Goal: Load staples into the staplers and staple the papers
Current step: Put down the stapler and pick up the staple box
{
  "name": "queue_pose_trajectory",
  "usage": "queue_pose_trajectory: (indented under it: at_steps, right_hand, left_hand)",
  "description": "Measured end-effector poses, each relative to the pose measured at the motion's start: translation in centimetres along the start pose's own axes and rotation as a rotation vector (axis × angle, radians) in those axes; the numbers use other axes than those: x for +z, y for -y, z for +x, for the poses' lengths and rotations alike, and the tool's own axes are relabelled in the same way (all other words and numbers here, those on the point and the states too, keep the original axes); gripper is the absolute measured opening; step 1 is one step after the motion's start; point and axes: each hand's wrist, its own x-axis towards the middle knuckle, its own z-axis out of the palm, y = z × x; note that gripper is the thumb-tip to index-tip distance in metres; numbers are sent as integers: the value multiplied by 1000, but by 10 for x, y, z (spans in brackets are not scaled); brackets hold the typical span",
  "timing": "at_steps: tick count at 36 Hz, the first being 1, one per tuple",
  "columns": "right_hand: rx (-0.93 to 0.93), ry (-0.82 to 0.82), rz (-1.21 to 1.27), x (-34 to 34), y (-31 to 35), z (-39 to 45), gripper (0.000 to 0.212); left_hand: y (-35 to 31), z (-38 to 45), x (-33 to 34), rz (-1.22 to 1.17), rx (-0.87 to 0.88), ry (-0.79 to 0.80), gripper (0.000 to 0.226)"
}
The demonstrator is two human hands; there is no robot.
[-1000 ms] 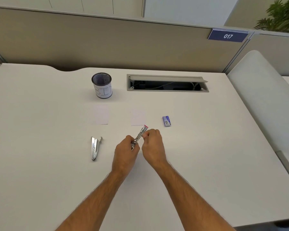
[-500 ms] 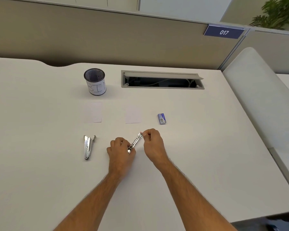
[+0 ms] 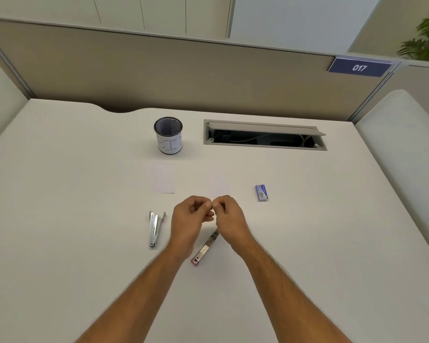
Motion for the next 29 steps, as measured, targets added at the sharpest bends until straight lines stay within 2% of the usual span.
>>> queue_pose_trajectory:
  at_steps: [5,7,9,16,18,23,29]
  right_hand:
    - [-70,21,92,3,11,4,8]
    - [-138,28,105,2,17,7,16]
    - [-181,43,72,1,22,12,21]
    - [-319,77,-116,12,42,37,16]
    - [-360,79,-173,18,47,43,16]
    - [-403,77,-223,32,61,66,11]
    - [-452,-14,-264,51,95,108,12]
  left_hand:
    - [-10,11,-15,-81,-36,4,5]
    - [-15,17,-21,-84,-43,14,5]
    - [-21,22,-26,-89,-46,30,5]
    - [-41,43,-48,-104,-56,69,8]
    - [-45,49,-52,-119,-52,50,8]
    - [-61,68,-64,-169,-48,-19,25]
    - [-78,92,-80,-101,-58,-135,11]
